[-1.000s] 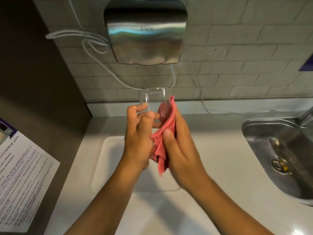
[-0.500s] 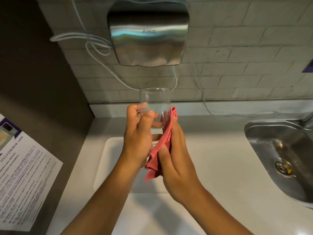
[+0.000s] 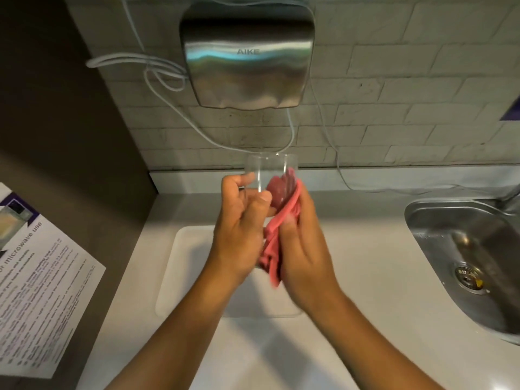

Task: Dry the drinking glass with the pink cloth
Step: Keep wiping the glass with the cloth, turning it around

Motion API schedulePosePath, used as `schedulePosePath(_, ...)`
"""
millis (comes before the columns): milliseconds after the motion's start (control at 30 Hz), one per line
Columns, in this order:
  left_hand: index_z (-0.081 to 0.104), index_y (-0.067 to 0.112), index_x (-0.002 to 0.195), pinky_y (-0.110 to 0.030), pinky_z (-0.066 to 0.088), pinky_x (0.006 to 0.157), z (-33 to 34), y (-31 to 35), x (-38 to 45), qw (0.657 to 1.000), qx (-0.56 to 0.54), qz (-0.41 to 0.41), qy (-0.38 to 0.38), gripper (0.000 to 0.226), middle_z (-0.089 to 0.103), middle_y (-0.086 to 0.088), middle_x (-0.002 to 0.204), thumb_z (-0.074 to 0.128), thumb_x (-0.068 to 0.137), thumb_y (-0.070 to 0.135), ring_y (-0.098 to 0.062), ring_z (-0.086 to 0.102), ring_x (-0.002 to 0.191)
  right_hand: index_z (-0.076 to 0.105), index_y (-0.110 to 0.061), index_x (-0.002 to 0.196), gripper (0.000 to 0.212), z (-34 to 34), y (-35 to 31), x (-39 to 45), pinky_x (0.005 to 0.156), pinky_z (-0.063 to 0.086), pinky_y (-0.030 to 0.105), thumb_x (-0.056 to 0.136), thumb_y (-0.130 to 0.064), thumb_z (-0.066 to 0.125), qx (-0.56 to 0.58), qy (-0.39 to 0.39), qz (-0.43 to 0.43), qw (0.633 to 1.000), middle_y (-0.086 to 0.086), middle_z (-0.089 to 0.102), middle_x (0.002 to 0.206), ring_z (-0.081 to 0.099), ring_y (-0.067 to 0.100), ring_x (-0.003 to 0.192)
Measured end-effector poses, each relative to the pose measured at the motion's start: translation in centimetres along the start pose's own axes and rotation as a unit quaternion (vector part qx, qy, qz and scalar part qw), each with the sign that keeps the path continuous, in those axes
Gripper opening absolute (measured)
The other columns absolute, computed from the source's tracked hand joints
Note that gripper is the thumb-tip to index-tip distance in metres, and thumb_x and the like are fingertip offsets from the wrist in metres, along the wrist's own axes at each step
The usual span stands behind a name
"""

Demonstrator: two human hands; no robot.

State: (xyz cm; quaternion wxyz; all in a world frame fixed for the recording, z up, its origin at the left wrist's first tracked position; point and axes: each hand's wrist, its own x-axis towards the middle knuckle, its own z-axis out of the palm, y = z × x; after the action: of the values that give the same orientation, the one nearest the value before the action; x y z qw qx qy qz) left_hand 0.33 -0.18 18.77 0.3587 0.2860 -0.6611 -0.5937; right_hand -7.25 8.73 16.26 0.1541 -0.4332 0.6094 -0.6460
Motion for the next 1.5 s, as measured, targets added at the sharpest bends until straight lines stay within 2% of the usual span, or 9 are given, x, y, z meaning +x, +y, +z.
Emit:
schedulePosePath(100,0.050,0.036,0.123,-0.039,0.066,0.080,0.5,-0.5,-0.8,1.000,-0.008,-0.020,-0.001,0.057,0.076,-0.002,0.112,0.055,0.075,0.067,-0.016,0.078,0.097,0.040,-0.021,0.167,0.058,-1.0,-1.2,2.1,0.115,0.054,0.028,0.110,-0.031,0.040,0.046,0.036,0.013,0.998,-0.006,0.067,0.149,0.066,0.006,0.138)
schedulePosePath(267,0.052,0.034,0.117,-0.032,0.064,0.067,-0.4,0.6,0.4,0.998,-0.050,-0.003,0.031,0.037,0.070,-0.012,0.118,0.058,0.084,0.049,-0.010,0.078,0.088,0.020,-0.031,0.171,0.063,0.9,-0.3,-2.1,0.133,0.037,0.036,0.112,-0.027,0.041,-0.027,-0.022,-0.010,0.999,-0.012,0.041,0.174,0.041,0.003,0.161)
schedulePosePath(467,0.056,0.031,0.115,-0.047,0.063,0.076,0.0,-0.1,-0.8,0.997,-0.066,-0.025,-0.014,0.047,0.078,-0.001,0.105,0.058,0.076,0.058,-0.016,0.077,0.095,0.050,-0.023,0.159,0.051,-0.5,-1.1,2.1,0.114,0.059,0.048,0.111,-0.034,0.039,0.100,0.047,0.052,0.993,-0.003,0.076,0.136,0.074,0.014,0.129)
schedulePosePath(567,0.058,0.032,0.112,-0.051,0.063,0.079,-0.3,0.1,-0.1,0.997,-0.077,-0.009,0.002,0.043,0.079,-0.001,0.103,0.057,0.077,0.058,-0.023,0.078,0.096,0.037,-0.025,0.169,0.058,-0.2,-1.6,1.1,0.122,0.050,0.058,0.112,-0.037,0.041,0.060,0.032,0.036,0.997,-0.005,0.065,0.156,0.064,0.018,0.146)
schedulePosePath(700,0.055,0.035,0.115,-0.033,0.060,0.065,-0.8,0.4,0.9,0.996,-0.084,-0.007,0.012,0.039,0.075,0.009,0.095,0.057,0.081,0.053,-0.011,0.075,0.086,0.020,-0.024,0.174,0.065,0.7,-0.1,-2.5,0.134,0.037,0.050,0.113,-0.025,0.041,-0.013,0.000,0.012,1.000,-0.011,0.040,0.176,0.042,0.011,0.163)
schedulePosePath(900,0.040,0.045,0.120,-0.036,0.059,0.083,0.4,0.2,-0.9,0.995,0.026,0.050,0.081,0.033,0.058,0.043,0.093,0.051,0.092,0.058,0.005,0.064,0.087,0.030,-0.028,0.171,0.060,0.6,0.3,-2.4,0.134,0.037,0.050,0.112,-0.022,0.041,0.008,0.043,0.038,0.998,-0.020,0.048,0.169,0.045,0.006,0.160)
schedulePosePath(1200,0.039,0.041,0.133,-0.021,0.062,0.082,0.3,0.1,-1.4,0.993,0.089,0.053,0.054,0.066,0.059,0.011,0.126,0.073,0.080,0.060,-0.008,0.068,0.115,0.023,-0.027,0.173,0.062,0.0,0.5,-2.1,0.135,0.036,0.047,0.114,-0.026,0.038,0.007,0.025,0.028,0.999,-0.010,0.043,0.174,0.042,0.008,0.162)
schedulePosePath(1367,0.052,0.036,0.121,-0.057,0.065,0.088,0.7,-0.5,-1.8,0.997,-0.068,0.007,-0.018,0.048,0.071,-0.009,0.119,0.071,0.079,0.050,-0.035,0.075,0.107,0.049,-0.019,0.162,0.045,-2.5,-2.0,2.8,0.090,0.052,0.001,0.119,-0.012,0.038,0.081,0.036,0.073,0.993,-0.032,0.070,0.120,0.069,-0.026,0.101)
schedulePosePath(1500,0.052,0.030,0.118,-0.036,0.063,0.072,0.6,-0.4,-0.9,0.995,-0.094,0.029,0.019,0.046,0.071,-0.011,0.110,0.068,0.078,0.046,-0.022,0.075,0.091,0.041,-0.026,0.165,0.048,-1.7,-2.3,2.4,0.085,0.053,0.002,0.119,-0.012,0.039,0.072,-0.004,0.068,0.995,-0.045,0.074,0.115,0.071,-0.019,0.099)
